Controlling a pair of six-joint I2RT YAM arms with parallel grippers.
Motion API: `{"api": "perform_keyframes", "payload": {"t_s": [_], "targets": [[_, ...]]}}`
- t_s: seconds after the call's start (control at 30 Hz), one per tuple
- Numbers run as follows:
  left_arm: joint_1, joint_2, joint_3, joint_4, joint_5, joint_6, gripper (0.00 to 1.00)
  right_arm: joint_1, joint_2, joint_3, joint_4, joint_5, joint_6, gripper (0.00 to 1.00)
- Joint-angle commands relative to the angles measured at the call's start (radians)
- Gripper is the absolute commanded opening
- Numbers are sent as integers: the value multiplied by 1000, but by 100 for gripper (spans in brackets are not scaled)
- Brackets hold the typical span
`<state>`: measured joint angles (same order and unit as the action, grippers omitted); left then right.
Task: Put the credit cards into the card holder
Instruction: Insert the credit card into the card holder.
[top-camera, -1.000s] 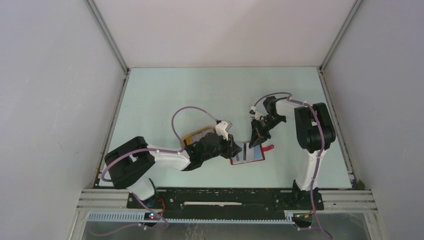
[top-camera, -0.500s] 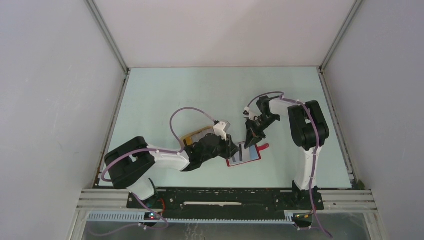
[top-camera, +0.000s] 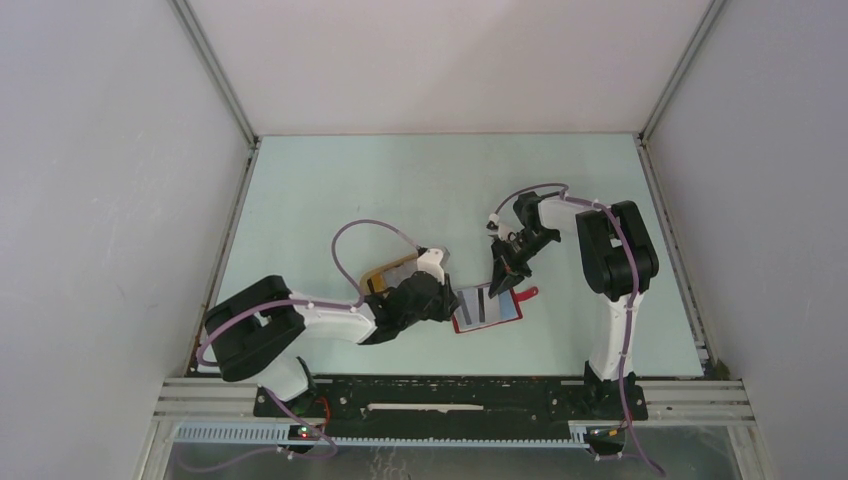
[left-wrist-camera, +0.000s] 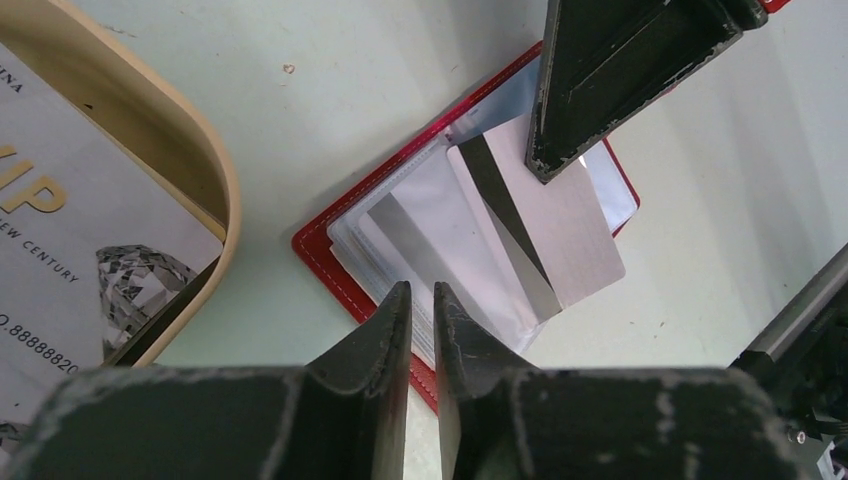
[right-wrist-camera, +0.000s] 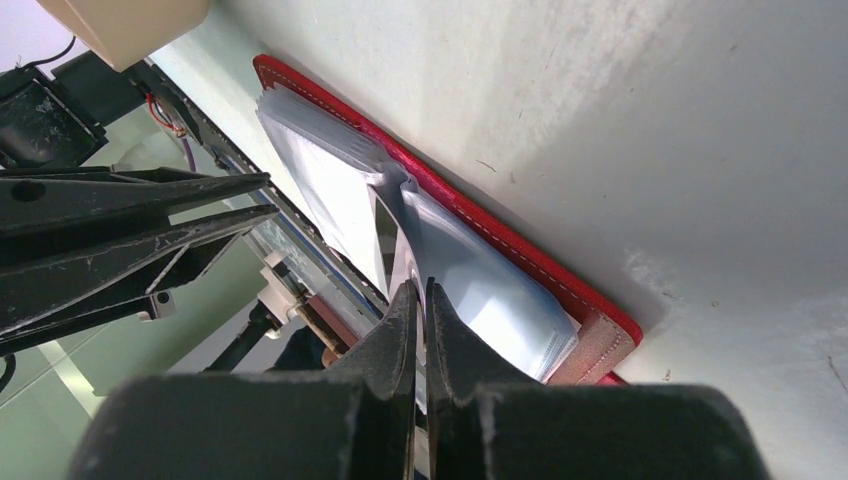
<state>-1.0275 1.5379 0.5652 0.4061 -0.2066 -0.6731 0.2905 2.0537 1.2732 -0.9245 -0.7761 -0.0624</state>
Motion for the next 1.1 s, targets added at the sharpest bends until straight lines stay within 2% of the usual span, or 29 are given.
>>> {"api": "perform_keyframes", "payload": {"t_s": [0.0, 0.23, 0.7, 1.07], "targets": [[-6, 25, 40, 24, -7, 3, 18, 15, 23, 16, 35, 84, -13, 5], [-6, 95, 58, 1, -30, -2, 14, 15, 23, 16, 16, 94, -16, 5], [-6, 110, 73, -25, -23, 5, 10, 54, 29, 16, 32, 98, 4, 4], [-7, 76, 66, -24, -12, 4, 13, 53, 31, 16, 65, 69, 9, 12]]}}
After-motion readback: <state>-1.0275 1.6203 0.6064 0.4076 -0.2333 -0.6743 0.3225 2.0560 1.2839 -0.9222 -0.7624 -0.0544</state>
